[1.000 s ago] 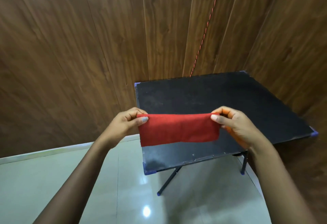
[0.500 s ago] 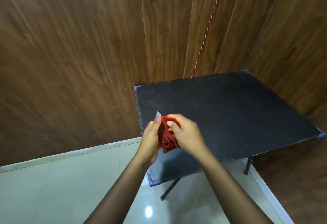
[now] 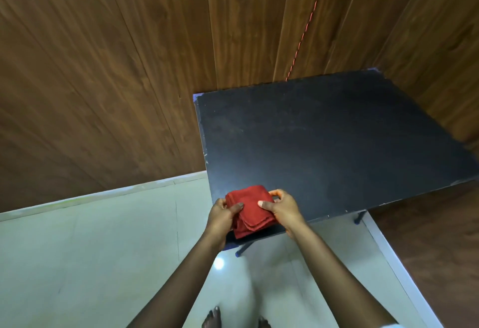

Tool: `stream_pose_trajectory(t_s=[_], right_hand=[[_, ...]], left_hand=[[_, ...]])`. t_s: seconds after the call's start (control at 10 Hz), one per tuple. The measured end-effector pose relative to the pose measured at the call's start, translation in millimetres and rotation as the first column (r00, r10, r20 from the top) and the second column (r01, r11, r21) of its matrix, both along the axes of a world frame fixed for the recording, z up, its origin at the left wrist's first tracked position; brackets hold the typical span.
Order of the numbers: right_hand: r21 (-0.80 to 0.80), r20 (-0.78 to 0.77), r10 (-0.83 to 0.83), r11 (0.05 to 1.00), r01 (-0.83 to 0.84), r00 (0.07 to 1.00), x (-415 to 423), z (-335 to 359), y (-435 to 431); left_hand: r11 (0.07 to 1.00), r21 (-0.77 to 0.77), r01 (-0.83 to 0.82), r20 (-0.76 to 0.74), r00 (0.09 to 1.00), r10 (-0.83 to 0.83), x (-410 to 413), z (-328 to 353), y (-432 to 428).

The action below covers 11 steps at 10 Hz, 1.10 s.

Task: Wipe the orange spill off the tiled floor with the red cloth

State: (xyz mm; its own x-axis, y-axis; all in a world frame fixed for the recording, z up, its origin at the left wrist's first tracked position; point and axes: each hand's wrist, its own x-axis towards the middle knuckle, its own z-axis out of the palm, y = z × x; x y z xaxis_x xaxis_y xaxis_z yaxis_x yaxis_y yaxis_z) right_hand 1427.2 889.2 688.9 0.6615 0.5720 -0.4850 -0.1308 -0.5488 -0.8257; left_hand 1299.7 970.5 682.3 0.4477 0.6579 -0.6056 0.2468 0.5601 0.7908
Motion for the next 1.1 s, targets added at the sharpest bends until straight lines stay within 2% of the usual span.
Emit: stream_pose_trajectory(t_s=[0.1,0.2,0.3,0.4,0.5,0.6,0.7,0.8,0.9,1.0,1.1], right_hand=[[-0.154,0.167,0.11,0.984,-0.084,0.98,-5.1,-26.2,5.7],[-0.34,0.363,0.312,0.922,-0.187,0.878,-10.7,-41.5,5.3],[-0.386,0.598,0.47,0.879,-0.281,0.65,-16.3,-48.4,-0.2],[-0.464,0.622,0.644,0.761,-0.453,0.445,-16.1,-53.1,3.8],[-0.616,0.519,0.773,0.634,-0.467,0.365,-13.9,-65.3,2.1],[-0.658,0.467,0.81,0.587,-0.472,0.356,-10.2,-71.2,0.8],[-0.638,0.426,0.815,0.579,-0.508,0.393,-7.3,-63.5,4.6],[-0.594,0.493,0.773,0.635,-0.495,0.4,-7.3,-53.5,-1.3],[-0.655,0.459,0.815,0.58,-0.484,0.354,-13.7,-49.4,-11.6],[-0.671,0.407,0.834,0.549,-0.498,0.372,-16.8,-49.2,-15.1],[-0.577,0.42,0.782,0.622,-0.529,0.46,-13.0,-41.2,-11.7]], left_hand=[[0.984,0.175,0.041,-0.203,0.979,-0.005,4.8,-20.7,-0.9],[0.875,0.418,0.244,-0.361,0.928,-0.087,0.3,-30.6,-0.7],[0.601,0.645,0.472,-0.505,0.853,-0.128,-7.1,-37.6,-5.4],[0.238,0.604,0.76,-0.723,0.649,-0.237,-12.1,-51.2,-6.3],[0.116,0.453,0.884,-0.845,0.467,-0.262,-20.1,-64.1,5.6],[0.091,0.376,0.922,-0.873,0.386,-0.298,-23.2,-66.3,9.4],[0.093,0.354,0.931,-0.872,0.365,-0.327,-18.9,-62.3,10.8],[0.117,0.435,0.893,-0.848,0.45,-0.279,-19.8,-54.7,14.8],[0.058,0.35,0.935,-0.901,0.353,-0.251,-28.4,-53.9,17.1],[0.074,0.298,0.952,-0.915,0.307,-0.262,-29.4,-50.3,14.2],[0.131,0.363,0.923,-0.876,0.386,-0.291,-20.5,-38.7,11.2]])
